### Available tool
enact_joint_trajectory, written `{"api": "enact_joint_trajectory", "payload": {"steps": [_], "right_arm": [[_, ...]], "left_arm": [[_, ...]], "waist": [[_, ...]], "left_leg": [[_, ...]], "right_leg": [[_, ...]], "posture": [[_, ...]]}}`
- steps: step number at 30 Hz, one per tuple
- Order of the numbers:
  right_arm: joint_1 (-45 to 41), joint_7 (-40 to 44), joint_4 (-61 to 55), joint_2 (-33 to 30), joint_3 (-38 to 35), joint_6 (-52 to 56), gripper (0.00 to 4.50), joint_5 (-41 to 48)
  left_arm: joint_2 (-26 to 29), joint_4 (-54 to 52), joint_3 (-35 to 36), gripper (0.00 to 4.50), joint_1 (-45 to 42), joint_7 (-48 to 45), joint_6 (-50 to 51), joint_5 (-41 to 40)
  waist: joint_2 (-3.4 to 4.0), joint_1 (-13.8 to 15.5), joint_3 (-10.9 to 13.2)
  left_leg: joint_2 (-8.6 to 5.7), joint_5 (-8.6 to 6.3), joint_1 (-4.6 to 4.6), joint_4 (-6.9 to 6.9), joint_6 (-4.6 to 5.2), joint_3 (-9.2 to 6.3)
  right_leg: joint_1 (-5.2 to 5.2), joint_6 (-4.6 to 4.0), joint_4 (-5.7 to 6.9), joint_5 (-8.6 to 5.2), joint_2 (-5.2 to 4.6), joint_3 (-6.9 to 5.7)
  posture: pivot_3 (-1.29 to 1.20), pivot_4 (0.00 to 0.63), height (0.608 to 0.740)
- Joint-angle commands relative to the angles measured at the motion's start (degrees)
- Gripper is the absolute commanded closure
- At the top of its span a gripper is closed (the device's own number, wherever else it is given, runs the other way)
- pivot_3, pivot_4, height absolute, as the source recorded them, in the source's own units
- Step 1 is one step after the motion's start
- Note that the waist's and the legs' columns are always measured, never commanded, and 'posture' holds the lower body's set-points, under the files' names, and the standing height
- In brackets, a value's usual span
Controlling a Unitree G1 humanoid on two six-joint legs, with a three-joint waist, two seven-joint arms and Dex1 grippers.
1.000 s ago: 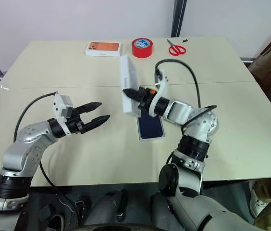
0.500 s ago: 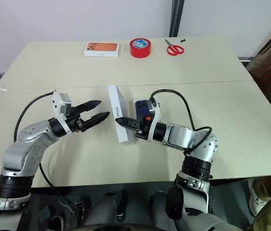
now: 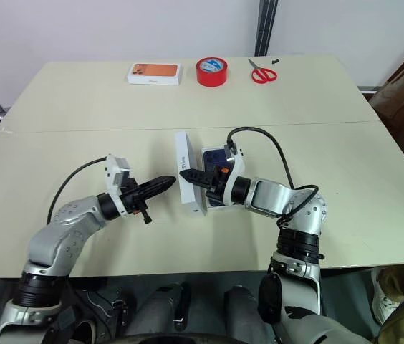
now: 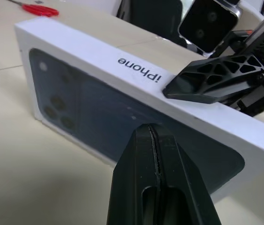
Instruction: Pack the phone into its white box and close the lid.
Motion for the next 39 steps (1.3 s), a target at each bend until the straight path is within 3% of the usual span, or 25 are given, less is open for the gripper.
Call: {"api": "enact_joint_trajectory", "payload": {"steps": [1, 3, 7, 10, 15, 17, 23, 27, 29, 32, 37, 39], "right_arm": [[-0.78, 0.67, 0.45, -1.65, 0.65, -2.65, 3.90, 0.06], [-0.51, 2.18, -1.42, -3.68, 1.71, -3.04, 3.15, -0.17], [0.50, 6.91, -5.23, -9.93, 1.91, -6.79, 1.11, -3.25], [1.46, 12.23, -7.39, -16.91, 2.00, -12.57, 1.11, -9.26], [3.02, 16.35, -7.80, -21.91, 2.56, -20.83, 1.11, -17.33], [4.72, 19.30, -9.97, -25.16, 7.90, -24.19, 1.11, -24.44], [5.21, 20.95, -8.25, -24.40, 10.07, -30.61, 1.11, -32.48], [6.96, 25.29, -8.88, -30.16, 18.75, -40.32, 1.11, -47.02], [7.54, 27.32, -8.91, -30.64, 19.95, -43.54, 1.11, -49.69], [8.59, 30.12, -9.12, -30.60, 21.73, -46.33, 1.96, -52.88], [10.70, 33.43, -8.95, -31.90, 27.01, -52.01, 4.42, -61.46], [10.99, 34.42, -8.87, -31.92, 28.00, -52.87, 4.47, -63.41]], "left_arm": [[-2.57, 0.61, -1.79, 4.50, -1.39, 2.11, -2.53, 2.28], [-4.39, 1.61, -2.69, 4.50, -2.48, 2.75, -2.98, 2.93], [-5.42, 3.47, -3.66, 4.50, -3.95, 2.08, -3.64, 4.05], [-6.02, 5.82, -4.32, 4.50, -5.78, 2.19, -4.08, 5.25], [-6.59, 7.00, -3.89, 4.50, -6.72, 2.58, -4.64, 5.93], [-6.24, 6.84, -4.65, 4.50, -6.65, 1.60, -4.17, 6.08], [-8.77, 10.03, -7.22, 4.50, -10.47, 1.86, -5.13, 8.33], [-7.39, 9.87, -5.94, 4.50, -10.01, 1.68, -4.98, 8.59], [-5.86, 9.24, -5.12, 4.50, -8.85, 1.83, -5.36, 8.81], [-3.92, 7.53, -3.66, 4.50, -7.11, 2.40, -4.37, 8.35], [-0.85, 6.61, -3.34, 4.50, -5.33, 3.68, 0.04, 8.97], [0.00, 7.44, -4.27, 4.50, -5.00, 4.70, -1.07, 11.34]], "waist": [[-0.01, -0.03, -0.01], [-0.01, -0.04, -0.01], [-0.01, 0.06, -0.01], [-0.01, 0.27, 0.00], [-0.01, -0.03, -0.01], [-0.01, -0.07, 0.00], [-0.02, 0.34, 0.00], [-0.02, 0.27, 0.00], [-0.02, 0.04, 0.00], [-0.02, -0.15, 0.00], [-0.02, 0.38, 0.00], [-0.02, 0.40, 0.00]], "left_leg": [[0.01, 0.00, 0.00, 0.01, 0.00, 0.00], [0.01, 0.00, 0.00, 0.01, 0.01, 0.01], [0.01, -0.02, -0.01, 0.02, 0.03, 0.03], [0.00, -0.03, 0.00, 0.04, 0.06, 0.05], [0.04, -0.04, 0.00, 0.04, 0.08, 0.05], [0.08, -0.04, 0.00, 0.03, 0.08, 0.08], [0.08, -0.03, 0.00, 0.10, 0.07, 0.09], [0.05, -0.04, 0.00, 0.12, 0.08, 0.10], [0.08, -0.04, 0.01, 0.10, 0.07, 0.09], [0.12, -0.02, 0.02, 0.07, 0.05, 0.10], [0.10, -0.02, 0.02, 0.12, 0.04, 0.09], [0.08, -0.02, 0.02, 0.13, 0.04, 0.08]], "right_leg": [[0.01, 0.00, 0.00, 0.00, 0.01, 0.00], [0.00, 0.00, 0.01, 0.00, 0.01, 0.00], [0.00, 0.00, 0.00, 0.00, 0.02, 0.00], [0.04, 0.01, -0.03, 0.00, 0.02, 0.00], [0.06, 0.02, -0.05, -0.01, 0.05, -0.01], [0.04, 0.02, -0.04, -0.01, 0.07, 0.00], [0.09, 0.02, -0.05, -0.01, 0.08, 0.00], [0.09, 0.02, -0.07, -0.01, 0.05, 0.01], [0.08, 0.03, -0.07, -0.01, 0.08, 0.00], [0.05, 0.03, -0.06, -0.01, 0.11, 0.04], [0.08, 0.03, -0.07, -0.01, 0.09, 0.03], [0.10, 0.03, -0.07, -0.01, 0.07, 0.02]], "posture": [[0.00, 0.150, 0.734], [0.00, 0.150, 0.734], [0.00, 0.150, 0.734], [0.00, 0.150, 0.734], [0.00, 0.150, 0.734], [0.00, 0.150, 0.734], [0.00, 0.150, 0.734], [0.00, 0.150, 0.734], [0.00, 0.150, 0.734], [0.00, 0.150, 0.734], [0.00, 0.150, 0.734], [0.00, 0.150, 0.734]]}}
